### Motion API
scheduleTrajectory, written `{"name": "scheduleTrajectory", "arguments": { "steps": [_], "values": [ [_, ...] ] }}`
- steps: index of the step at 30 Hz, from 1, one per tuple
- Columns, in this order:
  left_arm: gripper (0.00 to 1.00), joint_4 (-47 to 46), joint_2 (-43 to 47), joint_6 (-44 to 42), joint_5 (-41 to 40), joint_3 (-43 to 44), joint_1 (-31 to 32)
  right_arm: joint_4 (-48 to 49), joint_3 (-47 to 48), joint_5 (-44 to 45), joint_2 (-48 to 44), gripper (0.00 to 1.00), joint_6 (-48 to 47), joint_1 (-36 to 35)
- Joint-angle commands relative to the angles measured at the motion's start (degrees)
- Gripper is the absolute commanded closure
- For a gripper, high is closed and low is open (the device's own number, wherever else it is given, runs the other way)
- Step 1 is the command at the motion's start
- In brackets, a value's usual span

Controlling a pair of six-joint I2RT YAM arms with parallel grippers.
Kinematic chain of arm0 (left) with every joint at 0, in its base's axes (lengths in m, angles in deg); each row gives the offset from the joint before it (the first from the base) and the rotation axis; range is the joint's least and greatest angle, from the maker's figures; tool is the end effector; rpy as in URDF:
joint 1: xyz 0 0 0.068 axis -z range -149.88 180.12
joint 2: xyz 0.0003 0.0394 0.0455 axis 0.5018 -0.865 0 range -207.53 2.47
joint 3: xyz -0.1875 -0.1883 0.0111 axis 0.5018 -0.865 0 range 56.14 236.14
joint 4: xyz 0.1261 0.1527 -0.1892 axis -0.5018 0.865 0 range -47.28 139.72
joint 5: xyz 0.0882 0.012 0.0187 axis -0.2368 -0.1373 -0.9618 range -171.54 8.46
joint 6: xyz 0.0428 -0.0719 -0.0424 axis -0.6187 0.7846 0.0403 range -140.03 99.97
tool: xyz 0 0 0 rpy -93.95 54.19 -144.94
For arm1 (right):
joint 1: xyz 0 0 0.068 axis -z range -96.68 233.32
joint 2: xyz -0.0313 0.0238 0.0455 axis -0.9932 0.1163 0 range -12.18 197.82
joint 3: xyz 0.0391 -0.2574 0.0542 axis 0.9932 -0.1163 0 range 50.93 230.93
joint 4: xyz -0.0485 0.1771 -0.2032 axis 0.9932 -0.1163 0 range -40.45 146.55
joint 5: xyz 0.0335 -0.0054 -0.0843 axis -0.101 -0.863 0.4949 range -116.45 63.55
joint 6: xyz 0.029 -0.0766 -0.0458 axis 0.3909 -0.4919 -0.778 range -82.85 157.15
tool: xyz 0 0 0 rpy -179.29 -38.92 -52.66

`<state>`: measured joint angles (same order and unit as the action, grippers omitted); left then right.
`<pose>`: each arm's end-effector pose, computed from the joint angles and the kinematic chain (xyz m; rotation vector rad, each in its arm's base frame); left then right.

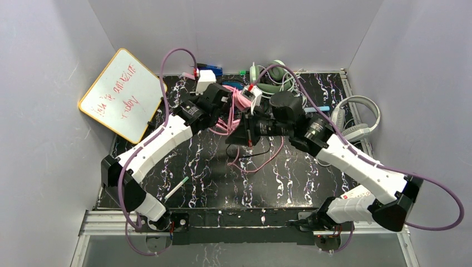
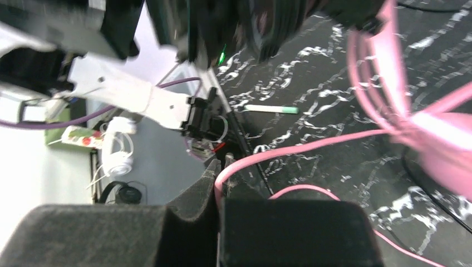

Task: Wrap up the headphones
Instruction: Wrap the headphones cable around the headphones.

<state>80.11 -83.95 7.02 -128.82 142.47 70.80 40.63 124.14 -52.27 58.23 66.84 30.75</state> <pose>0.3186 -0.1918 0.3495 -0.1871 1.9916 0.1732 0.1744 0.2885 0.3938 -0.7480 1.8749 1.3797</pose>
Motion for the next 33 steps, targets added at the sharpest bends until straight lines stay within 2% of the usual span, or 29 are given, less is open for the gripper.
{"name": "scheduleTrajectory", "arguments": {
  "steps": [1,4,9,12,19,23,30,33],
  "values": [
    [1.00,-4.67,3.58,-6.57,-1.63,-4.86,-0.14,-14.09,11.48,9.50,3.50,0.99,-4.47,-0.15],
    [1.00,-6.01,6.07,-12.41,1.18,-9.33,0.03,-20.57,15.83,16.02,6.06,0.99,-7.86,-0.04],
    [1.00,-8.03,10.86,-21.36,3.50,-14.58,0.40,-25.42,17.28,25.26,6.91,0.99,-13.73,-0.02],
    [1.00,-7.51,11.73,-25.67,4.71,-15.55,0.86,-26.28,17.30,30.05,7.18,0.93,-15.83,0.04],
    [1.00,0.02,11.05,-28.26,14.97,-11.53,1.40,-27.76,17.07,39.24,8.77,0.93,-17.50,0.03],
    [1.00,4.30,10.74,-29.98,20.45,-8.32,1.86,-27.35,16.20,43.16,8.85,0.88,-18.29,0.10],
    [1.00,9.92,10.92,-31.07,23.35,-5.48,3.06,-27.03,16.09,44.31,9.86,0.84,-18.70,0.11],
    [1.00,10.70,11.83,-30.69,22.77,-5.85,3.26,-27.22,16.34,44.64,10.09,0.77,-18.54,0.11]
  ]
}}
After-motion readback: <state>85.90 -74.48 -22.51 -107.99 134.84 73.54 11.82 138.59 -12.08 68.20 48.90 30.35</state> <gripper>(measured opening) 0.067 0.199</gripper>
